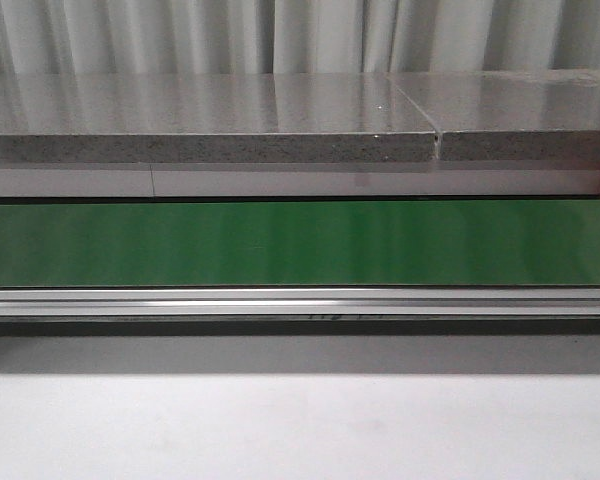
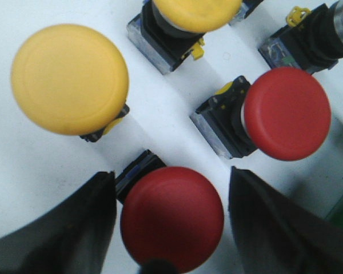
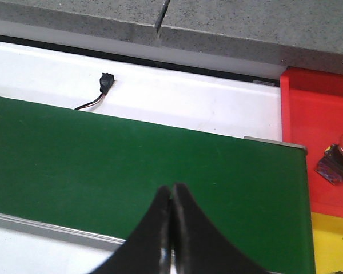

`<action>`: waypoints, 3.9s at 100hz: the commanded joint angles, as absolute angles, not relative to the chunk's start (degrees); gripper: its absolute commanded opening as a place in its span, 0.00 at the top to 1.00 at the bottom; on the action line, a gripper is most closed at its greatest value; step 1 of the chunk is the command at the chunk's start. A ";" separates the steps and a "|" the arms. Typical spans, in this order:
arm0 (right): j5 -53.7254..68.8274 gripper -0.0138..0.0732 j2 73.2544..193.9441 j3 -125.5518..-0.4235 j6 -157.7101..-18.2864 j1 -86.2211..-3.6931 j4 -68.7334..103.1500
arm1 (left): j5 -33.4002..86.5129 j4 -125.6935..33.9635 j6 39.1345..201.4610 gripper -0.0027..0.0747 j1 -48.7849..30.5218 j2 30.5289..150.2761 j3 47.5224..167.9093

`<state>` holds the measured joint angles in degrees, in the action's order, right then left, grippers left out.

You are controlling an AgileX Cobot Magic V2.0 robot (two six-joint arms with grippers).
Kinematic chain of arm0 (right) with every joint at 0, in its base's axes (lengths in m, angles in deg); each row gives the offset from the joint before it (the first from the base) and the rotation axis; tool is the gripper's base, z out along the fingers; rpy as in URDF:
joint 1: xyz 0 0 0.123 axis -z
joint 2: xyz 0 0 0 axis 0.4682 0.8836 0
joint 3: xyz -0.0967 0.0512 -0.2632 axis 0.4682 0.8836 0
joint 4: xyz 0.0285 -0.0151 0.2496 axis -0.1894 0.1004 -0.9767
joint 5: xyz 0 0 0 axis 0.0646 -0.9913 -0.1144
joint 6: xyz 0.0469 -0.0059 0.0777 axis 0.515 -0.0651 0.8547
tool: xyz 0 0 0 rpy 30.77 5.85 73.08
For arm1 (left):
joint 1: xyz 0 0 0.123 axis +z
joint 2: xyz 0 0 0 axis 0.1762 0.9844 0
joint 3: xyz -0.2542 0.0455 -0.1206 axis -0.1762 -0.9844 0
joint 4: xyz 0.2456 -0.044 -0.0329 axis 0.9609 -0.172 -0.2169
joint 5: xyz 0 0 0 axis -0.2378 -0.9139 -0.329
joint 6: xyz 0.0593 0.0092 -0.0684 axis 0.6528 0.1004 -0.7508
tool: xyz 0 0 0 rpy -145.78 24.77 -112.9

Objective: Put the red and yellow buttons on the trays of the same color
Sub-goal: 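Lower the left gripper onto a red push button and grasp it, then carry the red button over the belt, set it down, open left gripper, then move the left gripper down over a yellow push button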

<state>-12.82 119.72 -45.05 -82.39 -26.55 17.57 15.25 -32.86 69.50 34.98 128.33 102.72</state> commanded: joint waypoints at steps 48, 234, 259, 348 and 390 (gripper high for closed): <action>-9.41 0.92 119.52 -46.72 -83.12 -26.74 17.48 | 12.74 -33.16 71.25 0.90 34.94 117.83 104.32; -9.41 0.92 119.52 -46.72 -83.12 -26.74 17.48 | -1.76 -40.51 87.36 0.16 20.08 119.36 117.79; -9.41 0.92 119.52 -46.72 -83.12 -26.74 17.48 | -5.20 -40.51 87.36 0.16 20.08 119.25 125.32; -9.41 0.92 119.52 -46.72 -83.12 -26.74 17.48 | -4.65 -38.01 84.96 0.16 45.16 115.11 116.85; -9.41 0.92 119.52 -46.72 -83.12 -26.74 17.48 | 3.28 -38.61 84.96 0.16 48.02 121.71 111.07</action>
<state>-12.82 119.72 -45.05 -82.84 -26.55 17.57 0.43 -37.07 85.49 47.79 121.89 109.56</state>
